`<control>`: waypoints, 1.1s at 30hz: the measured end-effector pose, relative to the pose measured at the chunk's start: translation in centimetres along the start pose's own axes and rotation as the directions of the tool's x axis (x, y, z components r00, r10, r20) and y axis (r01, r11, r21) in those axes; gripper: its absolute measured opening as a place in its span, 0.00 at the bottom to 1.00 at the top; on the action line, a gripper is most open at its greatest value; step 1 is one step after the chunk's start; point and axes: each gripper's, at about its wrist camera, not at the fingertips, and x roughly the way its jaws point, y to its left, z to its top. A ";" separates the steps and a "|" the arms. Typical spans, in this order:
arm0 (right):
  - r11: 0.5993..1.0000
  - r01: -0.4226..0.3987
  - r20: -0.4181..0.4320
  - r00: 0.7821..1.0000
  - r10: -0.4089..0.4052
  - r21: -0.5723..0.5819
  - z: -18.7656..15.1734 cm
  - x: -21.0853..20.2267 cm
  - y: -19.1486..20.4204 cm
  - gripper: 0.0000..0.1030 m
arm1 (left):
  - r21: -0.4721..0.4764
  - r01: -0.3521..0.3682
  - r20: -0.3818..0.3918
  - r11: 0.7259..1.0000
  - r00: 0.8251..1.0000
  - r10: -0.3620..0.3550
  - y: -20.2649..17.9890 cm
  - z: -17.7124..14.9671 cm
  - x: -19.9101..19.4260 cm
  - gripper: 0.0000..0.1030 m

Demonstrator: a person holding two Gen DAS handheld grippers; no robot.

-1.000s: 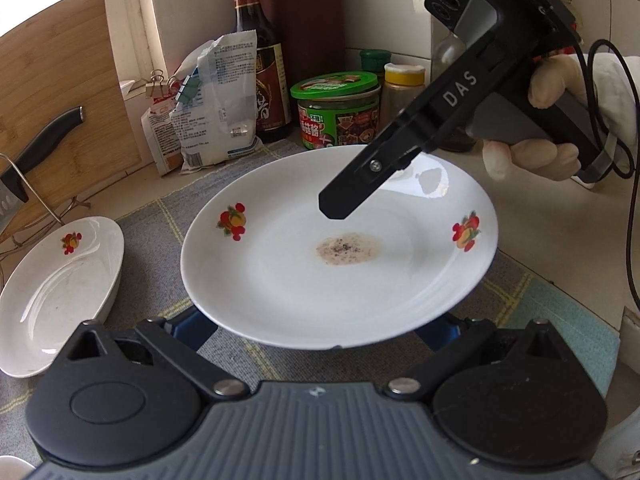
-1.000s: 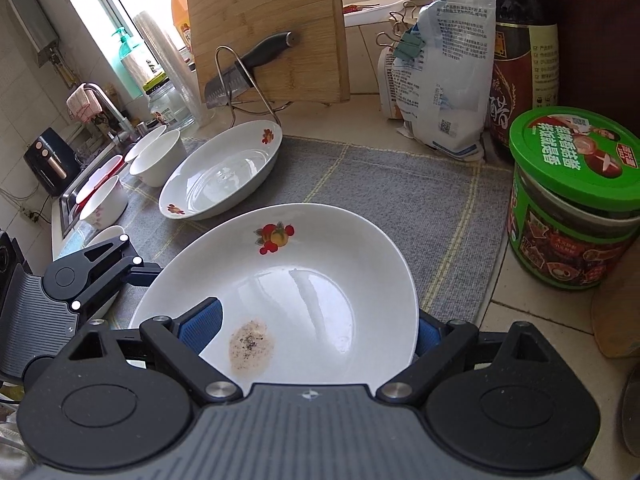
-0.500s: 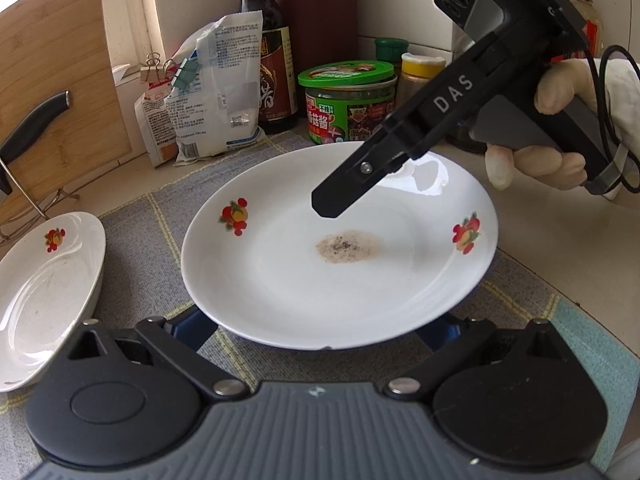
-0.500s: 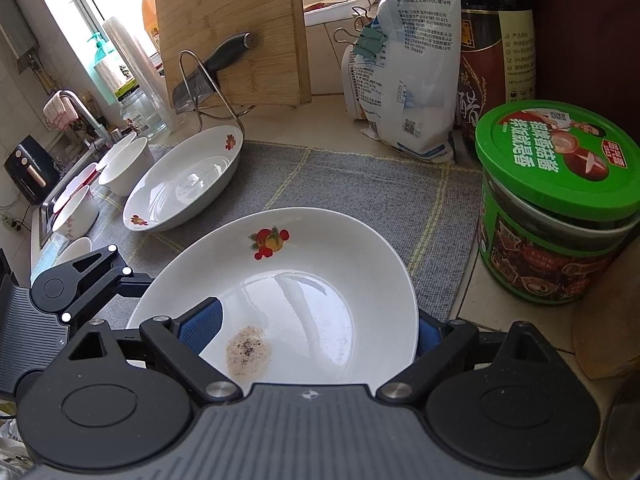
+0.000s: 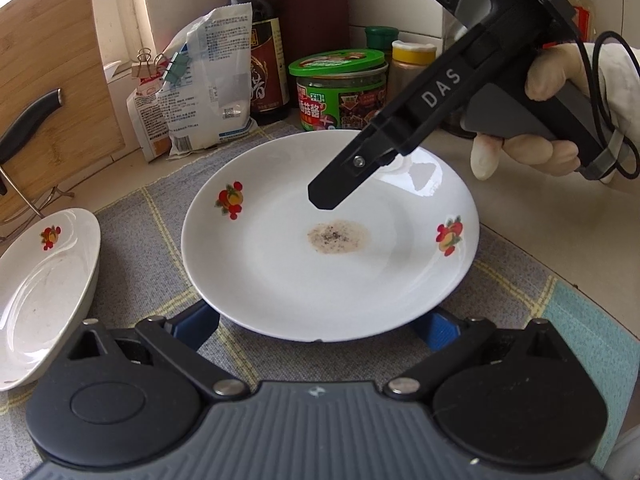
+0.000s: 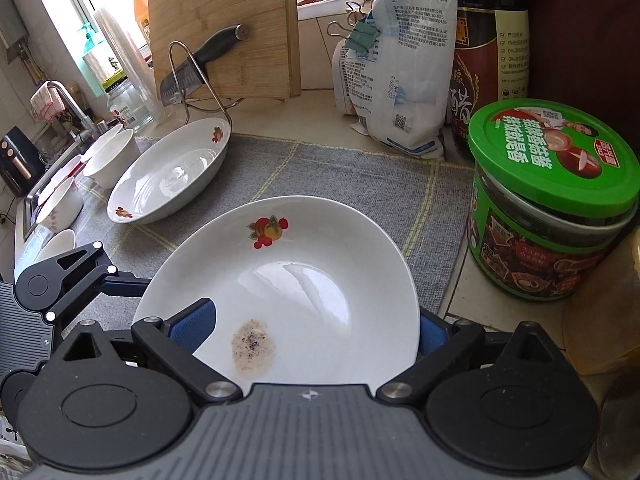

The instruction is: Organize plates and bowls

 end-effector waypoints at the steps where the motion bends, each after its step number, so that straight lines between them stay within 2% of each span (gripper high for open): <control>1: 1.000 0.009 0.002 1.000 -0.009 -0.004 0.0 -0.1 0.2 1.00 | -0.002 0.000 0.002 1.000 1.000 0.000 0.0 -0.1 -0.1 0.99; 8: 0.996 0.083 0.028 0.996 -0.082 -0.029 0.2 -1.4 1.2 1.00 | -0.010 -0.014 0.020 1.000 1.000 0.014 -0.1 -0.3 -1.6 0.99; 13: 0.979 0.181 0.084 0.981 -0.173 -0.092 -0.3 -2.8 2.9 1.00 | -0.033 -0.022 0.056 0.999 0.998 0.024 -0.3 -0.5 -3.7 0.99; 18: 0.974 0.198 0.124 0.975 -0.184 -0.112 -0.6 -4.3 5.4 1.00 | -0.111 -0.046 0.116 0.993 0.991 0.059 0.2 -0.6 -7.0 0.99; 25: 0.981 0.190 0.186 0.966 -0.179 -0.045 -1.5 -5.1 9.6 1.00 | -0.202 -0.044 0.169 0.978 0.982 0.079 2.2 -2.2 -11.9 0.99; 30: 0.980 0.197 0.202 0.960 -0.192 -0.006 -2.6 -4.9 13.4 1.00 | -0.208 -0.117 0.163 0.971 0.975 0.153 3.3 -4.2 -14.7 0.99; 33: 0.976 0.215 0.215 0.955 -0.205 -0.024 -3.3 -4.7 16.0 1.00 | -0.215 -0.144 0.163 0.966 0.970 0.180 4.1 -5.8 -16.6 0.99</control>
